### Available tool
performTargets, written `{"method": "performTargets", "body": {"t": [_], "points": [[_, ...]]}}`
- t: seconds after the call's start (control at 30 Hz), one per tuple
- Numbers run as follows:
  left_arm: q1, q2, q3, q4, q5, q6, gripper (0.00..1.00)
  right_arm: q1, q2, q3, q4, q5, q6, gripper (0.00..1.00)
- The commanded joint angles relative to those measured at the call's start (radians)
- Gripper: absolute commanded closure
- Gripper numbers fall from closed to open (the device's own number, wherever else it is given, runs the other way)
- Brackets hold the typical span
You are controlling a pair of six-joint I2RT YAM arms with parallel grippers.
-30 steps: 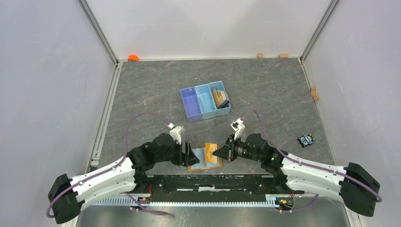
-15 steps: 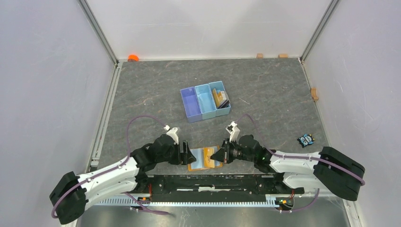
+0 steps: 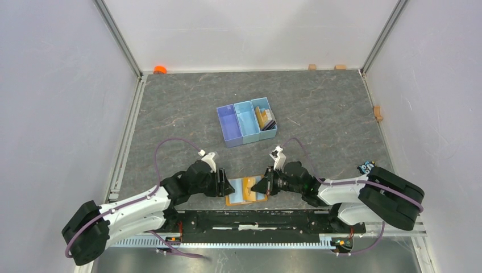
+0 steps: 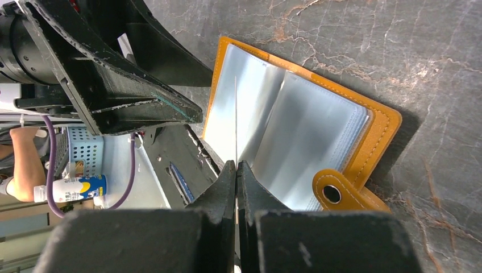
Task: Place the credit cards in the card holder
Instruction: Insert the credit card into the card holder.
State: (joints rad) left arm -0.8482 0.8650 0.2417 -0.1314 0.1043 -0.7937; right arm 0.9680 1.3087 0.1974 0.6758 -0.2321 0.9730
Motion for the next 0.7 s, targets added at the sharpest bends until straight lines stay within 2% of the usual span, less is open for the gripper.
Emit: {"method": "performTargets", "body": {"t": [0.0,0.2,0.5,0.67], "points": [[0.003,0.025,-0.022,-0.016,-0.023,0.024,0.36,-0.003,0.037,0.001,0.097,-0.011,0.026,1.00],[0.003,0.052,-0.023,-0.010,-0.018,0.024,0.43,-0.003,0.094,-0.006,0.134,-0.005,0.063,1.00],[0.004,0.068,-0.024,-0.014,-0.034,0.021,0.57,-0.003,0.146,-0.008,0.066,0.034,0.085,1.00],[0.003,0.087,-0.021,-0.008,-0.033,0.021,0.62,-0.003,0.165,-0.011,0.064,0.067,0.098,1.00]]}}
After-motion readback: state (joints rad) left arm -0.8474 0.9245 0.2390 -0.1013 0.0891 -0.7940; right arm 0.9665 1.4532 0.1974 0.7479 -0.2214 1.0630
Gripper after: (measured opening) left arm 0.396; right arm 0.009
